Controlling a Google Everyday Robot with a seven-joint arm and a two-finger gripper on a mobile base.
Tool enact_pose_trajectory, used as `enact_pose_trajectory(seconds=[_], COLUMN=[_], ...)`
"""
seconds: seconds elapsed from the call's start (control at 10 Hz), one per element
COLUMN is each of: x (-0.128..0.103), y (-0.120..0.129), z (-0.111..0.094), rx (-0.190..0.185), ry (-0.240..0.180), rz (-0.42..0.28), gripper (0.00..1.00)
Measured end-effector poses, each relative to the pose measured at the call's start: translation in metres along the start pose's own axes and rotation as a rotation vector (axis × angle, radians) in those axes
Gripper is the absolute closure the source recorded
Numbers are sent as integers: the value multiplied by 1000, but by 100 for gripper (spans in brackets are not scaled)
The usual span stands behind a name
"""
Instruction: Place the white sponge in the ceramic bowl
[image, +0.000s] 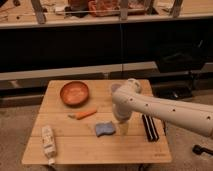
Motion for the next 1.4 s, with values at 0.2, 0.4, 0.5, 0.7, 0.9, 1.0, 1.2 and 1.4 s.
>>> enact_pose_trajectory(seconds=[0.2, 0.4, 0.5, 0.7, 0.9, 1.0, 1.2, 1.4], x=[-3, -24, -34, -42, -41, -45, -51, -49], y=[2, 1, 0, 1, 0, -1, -4, -9], z=[3, 10, 15, 22, 27, 30, 34, 39], rx=[-1, -8, -10, -11, -7, -5, 1, 10], ry=[-15, -36, -43, -56, -72, -80, -89, -99], rz=[0, -49, -84, -120, -135, -148, -173, -177], gripper=[20, 20, 20, 20, 20, 20, 20, 20])
